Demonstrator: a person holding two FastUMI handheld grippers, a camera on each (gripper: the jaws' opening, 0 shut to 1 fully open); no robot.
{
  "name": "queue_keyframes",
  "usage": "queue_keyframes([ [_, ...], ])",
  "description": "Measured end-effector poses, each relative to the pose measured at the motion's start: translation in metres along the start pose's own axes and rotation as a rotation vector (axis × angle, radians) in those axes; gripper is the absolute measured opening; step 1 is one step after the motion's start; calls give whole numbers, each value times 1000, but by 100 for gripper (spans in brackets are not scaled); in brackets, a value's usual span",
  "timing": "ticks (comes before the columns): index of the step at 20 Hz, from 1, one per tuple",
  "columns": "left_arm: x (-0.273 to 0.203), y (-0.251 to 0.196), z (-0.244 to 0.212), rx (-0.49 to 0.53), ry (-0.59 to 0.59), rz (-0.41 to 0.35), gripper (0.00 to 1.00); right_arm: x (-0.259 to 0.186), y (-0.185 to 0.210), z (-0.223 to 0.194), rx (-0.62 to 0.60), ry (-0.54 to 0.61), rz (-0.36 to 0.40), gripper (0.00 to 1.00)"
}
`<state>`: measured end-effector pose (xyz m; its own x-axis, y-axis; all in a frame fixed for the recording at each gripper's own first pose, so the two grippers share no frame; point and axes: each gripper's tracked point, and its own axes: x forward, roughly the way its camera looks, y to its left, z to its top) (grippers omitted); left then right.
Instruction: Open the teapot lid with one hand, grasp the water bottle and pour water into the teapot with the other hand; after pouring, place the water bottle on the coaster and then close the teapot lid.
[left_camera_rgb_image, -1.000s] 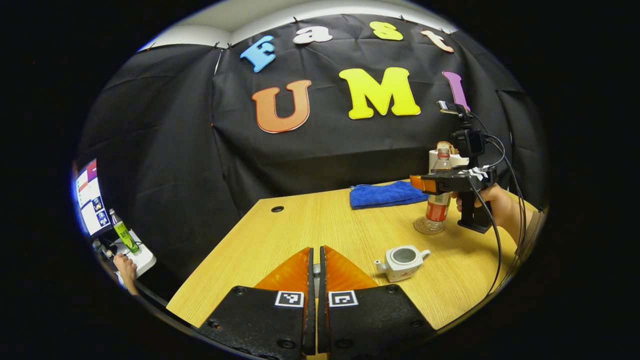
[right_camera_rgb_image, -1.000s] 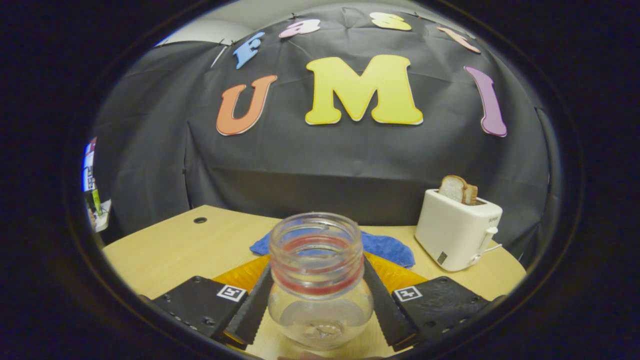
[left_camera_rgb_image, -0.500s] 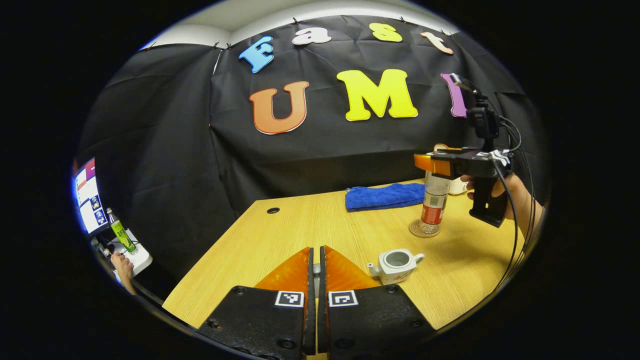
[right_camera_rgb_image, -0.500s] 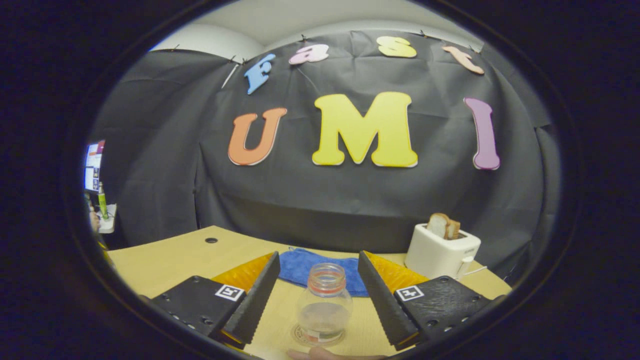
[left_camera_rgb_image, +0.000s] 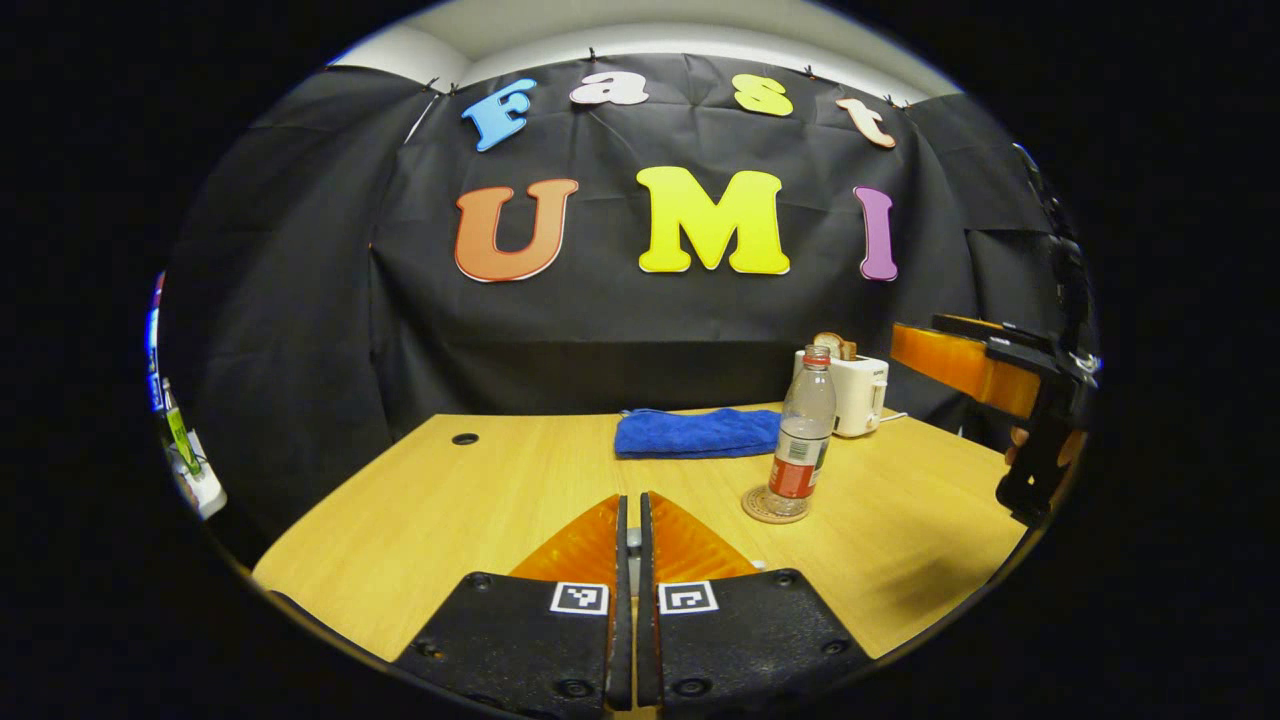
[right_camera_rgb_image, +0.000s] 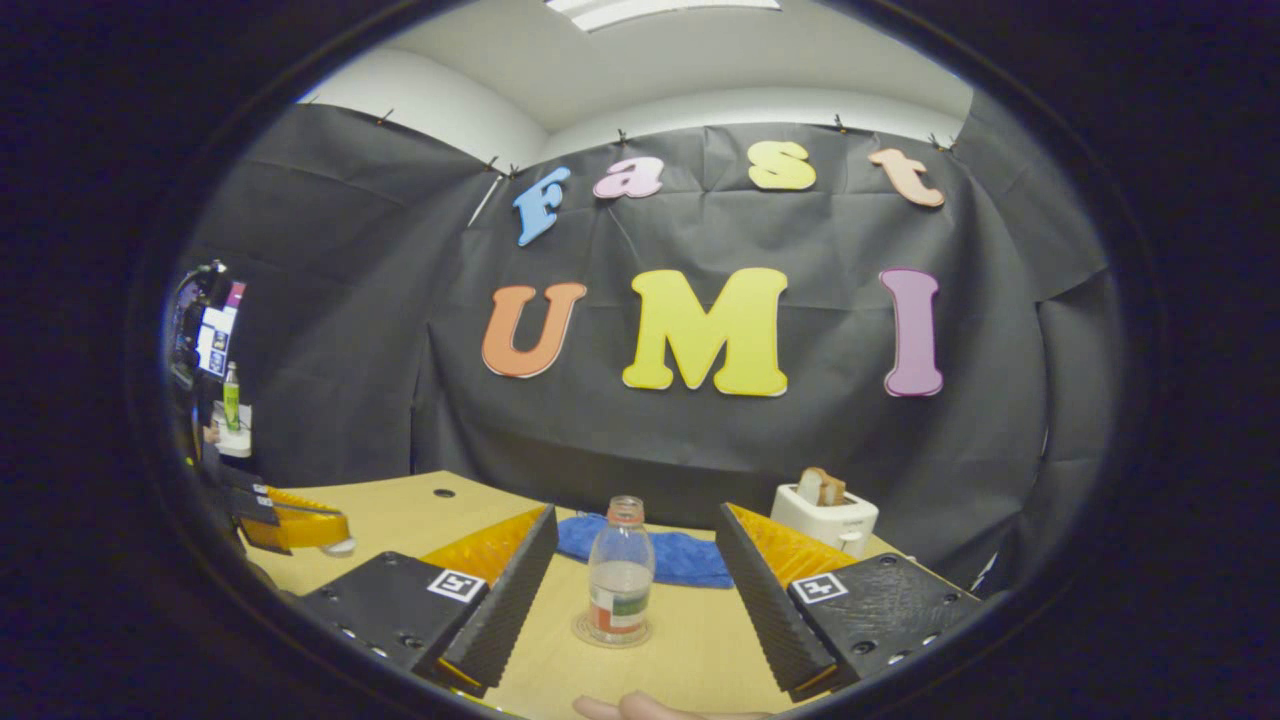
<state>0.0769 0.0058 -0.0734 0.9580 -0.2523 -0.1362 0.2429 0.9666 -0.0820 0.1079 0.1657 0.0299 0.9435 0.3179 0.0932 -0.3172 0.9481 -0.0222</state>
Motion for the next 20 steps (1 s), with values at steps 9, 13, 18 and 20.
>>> queue_keyframes([
  [9,38,-36,-19,-110,-37,-107,5,-55,-66,-54,82,23,-78,95],
  [13,50,-38,-40,-104,-9,-100,5,-65,-81,-56,121,16,-102,97],
  [18,53,-34,-49,-66,-4,-63,5,-78,-83,-54,104,-1,-105,95],
  [20,53,-32,-50,-59,-8,-58,5,-81,-81,-53,99,-3,-100,95],
])
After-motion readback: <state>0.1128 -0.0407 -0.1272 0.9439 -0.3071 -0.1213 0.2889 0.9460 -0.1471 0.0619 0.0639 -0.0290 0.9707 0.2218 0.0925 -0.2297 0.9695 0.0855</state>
